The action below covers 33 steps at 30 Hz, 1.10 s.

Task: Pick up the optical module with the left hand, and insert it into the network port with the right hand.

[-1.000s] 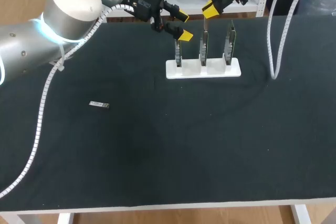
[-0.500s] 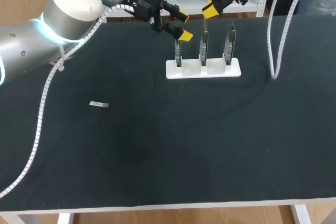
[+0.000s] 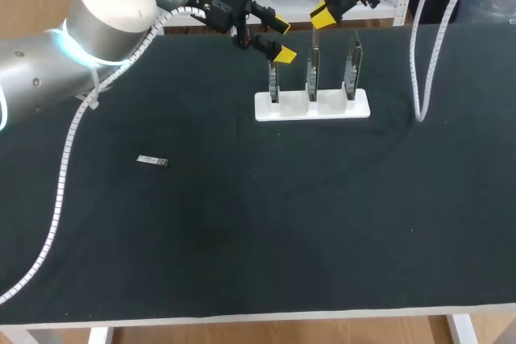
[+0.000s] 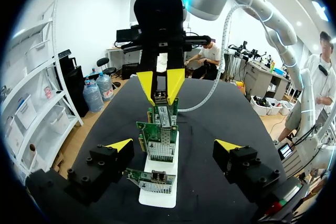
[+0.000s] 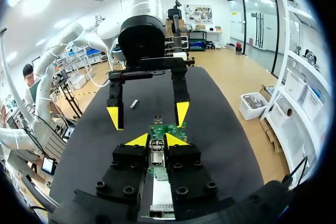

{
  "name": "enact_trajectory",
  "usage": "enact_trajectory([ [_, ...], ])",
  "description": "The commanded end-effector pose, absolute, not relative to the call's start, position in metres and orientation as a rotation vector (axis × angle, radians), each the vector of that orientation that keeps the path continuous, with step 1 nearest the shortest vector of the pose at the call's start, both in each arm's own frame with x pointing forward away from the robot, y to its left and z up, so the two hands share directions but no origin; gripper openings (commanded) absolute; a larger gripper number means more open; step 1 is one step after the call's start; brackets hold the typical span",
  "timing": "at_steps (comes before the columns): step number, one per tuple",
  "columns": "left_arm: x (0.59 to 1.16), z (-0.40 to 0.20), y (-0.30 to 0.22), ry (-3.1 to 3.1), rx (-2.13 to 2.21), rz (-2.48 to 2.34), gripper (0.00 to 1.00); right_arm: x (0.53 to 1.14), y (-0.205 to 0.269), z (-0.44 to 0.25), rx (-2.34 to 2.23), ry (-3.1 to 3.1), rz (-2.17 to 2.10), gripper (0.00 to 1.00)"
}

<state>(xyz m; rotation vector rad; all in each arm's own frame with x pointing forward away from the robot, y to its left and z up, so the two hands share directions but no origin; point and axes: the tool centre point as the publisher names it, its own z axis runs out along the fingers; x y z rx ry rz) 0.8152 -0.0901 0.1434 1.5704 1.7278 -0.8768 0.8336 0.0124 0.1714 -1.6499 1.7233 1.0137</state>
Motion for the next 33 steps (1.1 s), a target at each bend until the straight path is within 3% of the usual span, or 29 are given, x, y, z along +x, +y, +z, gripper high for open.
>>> enact_trajectory([
  [1, 0.8163, 0.1438, -0.0907, 1.731, 1.573, -0.877, 1.0, 0.8412, 0.012, 0.1721, -1.658, 1.722, 1.024, 0.0],
  [33, 0.8163, 0.1438, -0.0907, 1.731, 1.573, -0.877, 1.0, 0.8389, 0.015, 0.169, -1.64, 1.726, 1.012, 0.0],
])
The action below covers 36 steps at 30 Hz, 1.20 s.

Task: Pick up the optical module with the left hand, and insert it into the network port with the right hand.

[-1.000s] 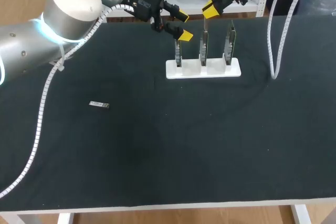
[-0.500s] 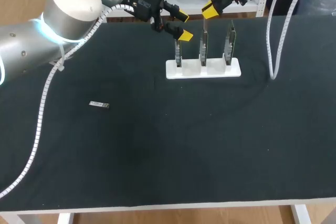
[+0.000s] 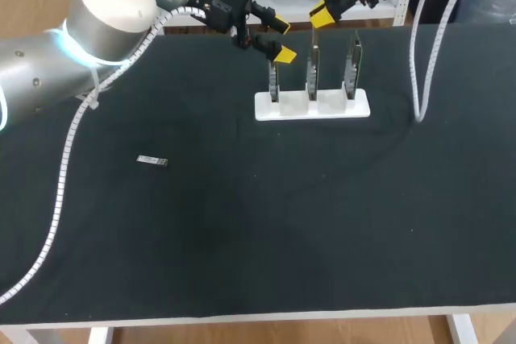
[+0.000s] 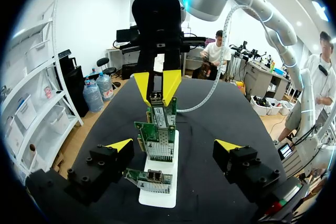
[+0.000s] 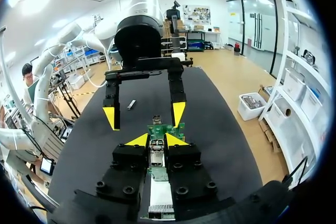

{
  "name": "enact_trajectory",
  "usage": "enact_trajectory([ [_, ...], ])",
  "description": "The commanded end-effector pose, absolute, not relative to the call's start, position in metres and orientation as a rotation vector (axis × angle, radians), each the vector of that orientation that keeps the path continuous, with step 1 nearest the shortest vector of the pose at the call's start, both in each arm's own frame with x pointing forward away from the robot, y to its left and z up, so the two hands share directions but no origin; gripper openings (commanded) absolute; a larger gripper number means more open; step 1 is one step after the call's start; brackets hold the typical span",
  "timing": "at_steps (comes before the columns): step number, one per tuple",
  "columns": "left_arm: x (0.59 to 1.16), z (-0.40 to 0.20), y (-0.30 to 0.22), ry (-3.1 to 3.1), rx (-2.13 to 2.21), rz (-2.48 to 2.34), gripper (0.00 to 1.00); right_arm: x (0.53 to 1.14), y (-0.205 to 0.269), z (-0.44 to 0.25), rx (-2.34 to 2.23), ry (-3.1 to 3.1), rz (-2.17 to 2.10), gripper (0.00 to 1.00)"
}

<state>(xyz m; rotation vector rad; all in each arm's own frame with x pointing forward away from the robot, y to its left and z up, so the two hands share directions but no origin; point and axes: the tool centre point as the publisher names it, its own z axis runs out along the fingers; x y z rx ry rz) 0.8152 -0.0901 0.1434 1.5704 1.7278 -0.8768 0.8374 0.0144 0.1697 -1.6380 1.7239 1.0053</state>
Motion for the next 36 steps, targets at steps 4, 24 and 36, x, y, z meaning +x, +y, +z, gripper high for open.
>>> enact_trajectory([
  [4, 0.8163, 0.1438, -0.0907, 1.731, 1.573, -0.877, 1.0, 0.8371, 0.0143, 0.1685, -1.643, 1.726, 1.02, 0.0],
  [24, 0.8163, 0.1438, -0.0907, 1.731, 1.573, -0.877, 1.0, 0.8332, 0.0126, 0.166, -1.657, 1.727, 1.012, 0.0],
  [36, 0.8163, 0.1438, -0.0907, 1.731, 1.573, -0.877, 1.0, 0.8307, 0.014, 0.1643, -1.656, 1.732, 1.026, 0.0],
])
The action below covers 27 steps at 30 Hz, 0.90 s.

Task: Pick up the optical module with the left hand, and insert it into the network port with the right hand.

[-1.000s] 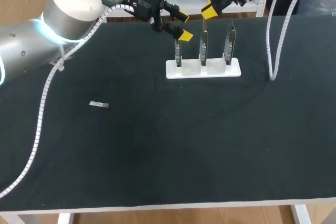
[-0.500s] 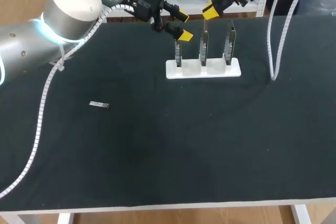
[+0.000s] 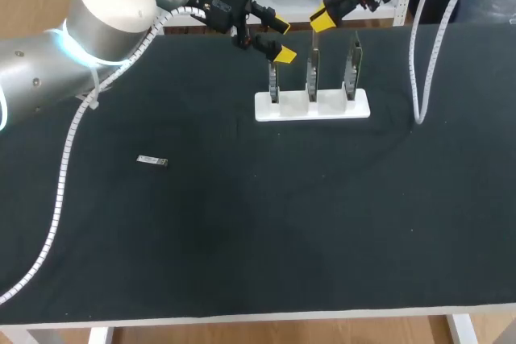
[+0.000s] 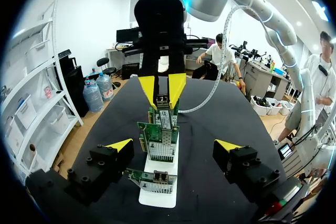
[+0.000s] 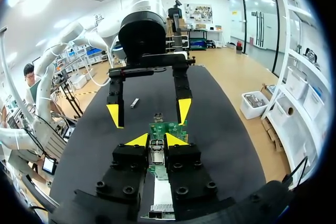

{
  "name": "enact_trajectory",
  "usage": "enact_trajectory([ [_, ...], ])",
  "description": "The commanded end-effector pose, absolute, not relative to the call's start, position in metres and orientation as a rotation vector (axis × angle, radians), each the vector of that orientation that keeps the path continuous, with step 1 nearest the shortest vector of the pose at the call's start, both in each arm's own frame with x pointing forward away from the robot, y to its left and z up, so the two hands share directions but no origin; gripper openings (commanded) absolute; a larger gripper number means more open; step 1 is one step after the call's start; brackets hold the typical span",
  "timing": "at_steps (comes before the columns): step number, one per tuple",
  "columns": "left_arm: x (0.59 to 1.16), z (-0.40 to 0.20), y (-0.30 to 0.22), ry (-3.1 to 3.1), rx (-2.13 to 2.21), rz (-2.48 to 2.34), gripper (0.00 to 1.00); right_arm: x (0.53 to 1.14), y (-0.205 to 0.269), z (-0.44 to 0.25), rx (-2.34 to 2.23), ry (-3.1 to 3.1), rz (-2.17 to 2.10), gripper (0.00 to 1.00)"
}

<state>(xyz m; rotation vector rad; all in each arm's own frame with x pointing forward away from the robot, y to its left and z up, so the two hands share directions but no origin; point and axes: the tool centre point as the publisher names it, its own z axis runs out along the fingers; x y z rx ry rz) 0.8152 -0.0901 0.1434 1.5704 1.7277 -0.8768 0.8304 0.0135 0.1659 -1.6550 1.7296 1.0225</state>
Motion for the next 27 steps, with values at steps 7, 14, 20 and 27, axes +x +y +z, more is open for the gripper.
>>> enact_trajectory([
  [7, 0.8163, 0.1438, -0.0907, 1.731, 1.573, -0.877, 1.0, 0.8309, 0.0133, 0.1652, -1.66, 1.716, 1.018, 0.0],
  [14, 0.8163, 0.1438, -0.0907, 1.731, 1.573, -0.877, 1.0, 0.8316, 0.0129, 0.166, -1.668, 1.706, 0.996, 0.0],
  [20, 0.8163, 0.1438, -0.0907, 1.731, 1.573, -0.877, 1.0, 0.8317, 0.0125, 0.1668, -1.674, 1.701, 0.984, 0.0],
  [27, 0.8163, 0.1438, -0.0907, 1.731, 1.573, -0.877, 1.0, 0.8297, 0.0125, 0.1682, -1.679, 1.694, 0.974, 0.0],
])
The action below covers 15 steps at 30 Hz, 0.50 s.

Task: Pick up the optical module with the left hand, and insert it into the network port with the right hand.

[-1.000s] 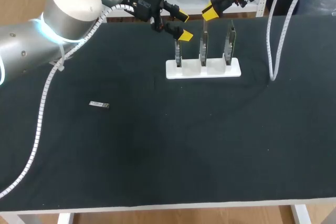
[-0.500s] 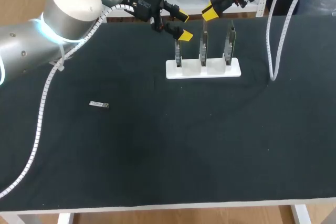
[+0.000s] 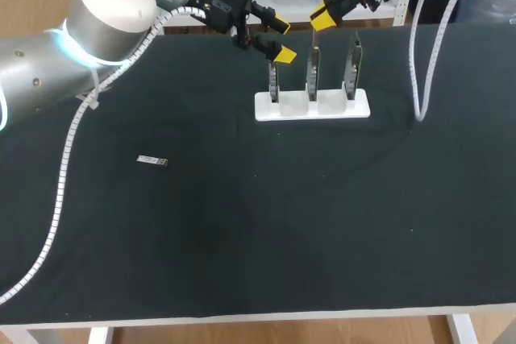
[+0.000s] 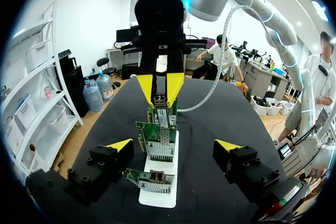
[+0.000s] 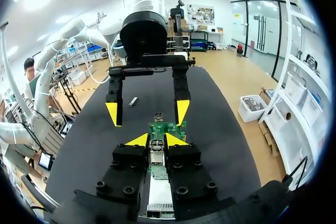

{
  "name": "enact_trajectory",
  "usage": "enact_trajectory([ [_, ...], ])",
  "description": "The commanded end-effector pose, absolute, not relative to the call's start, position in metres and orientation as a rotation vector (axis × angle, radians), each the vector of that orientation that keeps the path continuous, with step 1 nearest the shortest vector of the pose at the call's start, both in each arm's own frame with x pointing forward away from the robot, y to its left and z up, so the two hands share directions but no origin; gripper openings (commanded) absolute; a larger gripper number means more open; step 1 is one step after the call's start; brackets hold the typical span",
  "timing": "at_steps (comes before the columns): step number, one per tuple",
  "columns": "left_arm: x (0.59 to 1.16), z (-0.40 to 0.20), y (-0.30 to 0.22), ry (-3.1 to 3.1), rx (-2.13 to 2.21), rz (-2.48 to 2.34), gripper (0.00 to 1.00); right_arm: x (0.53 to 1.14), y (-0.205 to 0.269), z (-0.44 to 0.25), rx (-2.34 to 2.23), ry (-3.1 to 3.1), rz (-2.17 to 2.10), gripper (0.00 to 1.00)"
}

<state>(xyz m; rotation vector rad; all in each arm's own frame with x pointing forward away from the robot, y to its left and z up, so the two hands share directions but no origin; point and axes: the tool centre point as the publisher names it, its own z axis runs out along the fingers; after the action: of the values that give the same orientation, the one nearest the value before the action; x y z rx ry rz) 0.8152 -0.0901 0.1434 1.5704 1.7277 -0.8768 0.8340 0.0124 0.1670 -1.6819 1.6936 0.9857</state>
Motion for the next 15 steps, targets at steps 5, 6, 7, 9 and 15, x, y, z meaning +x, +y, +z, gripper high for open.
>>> enact_trajectory([
  [5, 0.8163, 0.1438, -0.0907, 1.731, 1.573, -0.877, 1.0, 0.8281, 0.0133, 0.1672, -1.688, 1.691, 0.968, 0.0],
  [6, 0.8163, 0.1438, -0.0907, 1.731, 1.573, -0.877, 1.0, 0.828, 0.0133, 0.1672, -1.688, 1.692, 0.968, 0.0],
  [7, 0.8163, 0.1438, -0.0907, 1.731, 1.573, -0.877, 1.0, 0.828, 0.0133, 0.1671, -1.688, 1.692, 0.969, 0.0],
  [9, 0.8163, 0.1438, -0.0907, 1.731, 1.573, -0.877, 1.0, 0.8281, 0.0133, 0.1661, -1.689, 1.693, 0.97, 0.0],
  [15, 0.8163, 0.1438, -0.0907, 1.731, 1.573, -0.877, 1.0, 0.8282, 0.0138, 0.1647, -1.686, 1.696, 0.975, 0.0],
])
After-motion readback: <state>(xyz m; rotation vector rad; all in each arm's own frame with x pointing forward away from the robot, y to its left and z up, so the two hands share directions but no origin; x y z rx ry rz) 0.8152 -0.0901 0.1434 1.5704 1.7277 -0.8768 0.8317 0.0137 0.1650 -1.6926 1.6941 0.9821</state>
